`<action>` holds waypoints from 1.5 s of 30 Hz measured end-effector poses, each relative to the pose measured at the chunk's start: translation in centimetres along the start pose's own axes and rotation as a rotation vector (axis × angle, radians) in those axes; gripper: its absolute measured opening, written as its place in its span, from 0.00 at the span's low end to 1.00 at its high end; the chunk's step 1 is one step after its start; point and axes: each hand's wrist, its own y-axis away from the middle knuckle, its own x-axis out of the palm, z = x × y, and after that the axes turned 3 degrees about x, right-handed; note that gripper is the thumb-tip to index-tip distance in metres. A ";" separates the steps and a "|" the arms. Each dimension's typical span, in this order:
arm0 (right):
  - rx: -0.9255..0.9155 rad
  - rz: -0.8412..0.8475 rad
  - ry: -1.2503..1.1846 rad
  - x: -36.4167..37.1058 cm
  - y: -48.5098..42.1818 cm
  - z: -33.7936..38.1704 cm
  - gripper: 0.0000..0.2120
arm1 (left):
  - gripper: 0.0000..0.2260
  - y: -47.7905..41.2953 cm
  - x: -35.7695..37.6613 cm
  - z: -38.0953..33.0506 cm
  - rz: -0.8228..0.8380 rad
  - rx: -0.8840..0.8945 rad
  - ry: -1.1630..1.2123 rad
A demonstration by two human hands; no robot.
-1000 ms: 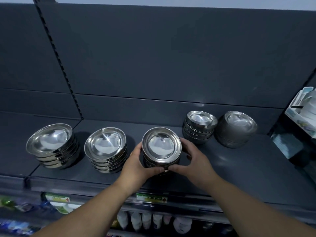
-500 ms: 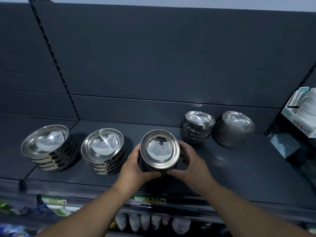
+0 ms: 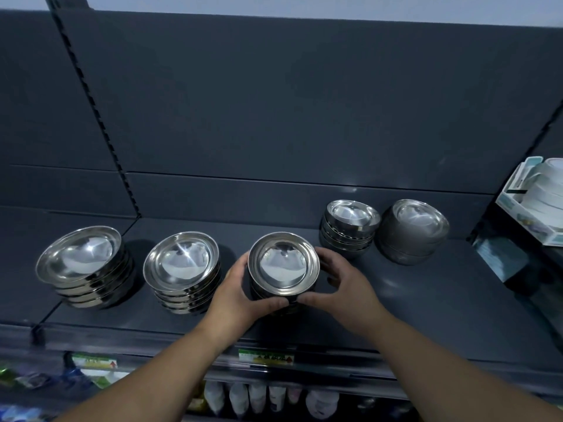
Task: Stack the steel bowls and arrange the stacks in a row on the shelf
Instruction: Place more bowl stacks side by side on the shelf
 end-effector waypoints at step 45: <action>0.161 0.119 -0.015 0.7 1.2 -3.0 0.47 | 0.47 1.3 0.3 1.9 0.074 -0.079 -0.024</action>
